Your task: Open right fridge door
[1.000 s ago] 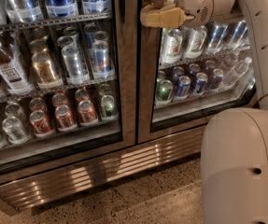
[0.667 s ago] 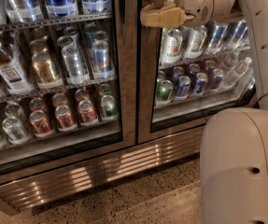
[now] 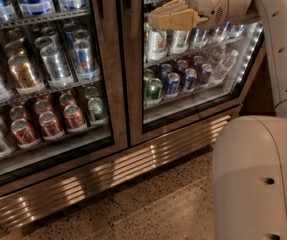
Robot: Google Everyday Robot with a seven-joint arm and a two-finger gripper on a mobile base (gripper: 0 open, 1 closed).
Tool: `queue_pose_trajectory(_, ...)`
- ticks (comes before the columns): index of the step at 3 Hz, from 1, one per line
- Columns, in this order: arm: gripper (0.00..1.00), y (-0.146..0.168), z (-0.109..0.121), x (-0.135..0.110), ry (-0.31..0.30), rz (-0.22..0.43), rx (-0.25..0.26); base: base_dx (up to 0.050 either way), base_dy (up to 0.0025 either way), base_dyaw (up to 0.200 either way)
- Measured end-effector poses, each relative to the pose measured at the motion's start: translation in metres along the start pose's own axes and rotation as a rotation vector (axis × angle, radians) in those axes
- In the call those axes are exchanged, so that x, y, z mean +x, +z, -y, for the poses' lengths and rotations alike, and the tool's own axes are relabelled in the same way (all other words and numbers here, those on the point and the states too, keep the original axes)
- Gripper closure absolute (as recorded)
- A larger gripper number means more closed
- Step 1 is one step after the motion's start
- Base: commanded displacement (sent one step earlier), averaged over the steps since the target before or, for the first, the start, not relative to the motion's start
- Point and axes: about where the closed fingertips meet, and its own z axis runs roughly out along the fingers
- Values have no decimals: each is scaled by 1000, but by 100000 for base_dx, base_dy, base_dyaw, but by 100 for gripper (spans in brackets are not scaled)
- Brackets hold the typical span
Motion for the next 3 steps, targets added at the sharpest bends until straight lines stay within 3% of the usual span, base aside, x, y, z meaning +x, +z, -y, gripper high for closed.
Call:
queue_pose_trajectory(1,100,0,0,0,0,0,0,0,0,0)
queue_pose_trajectory(3,57,0,0,0,0,0,0,0,0,0)
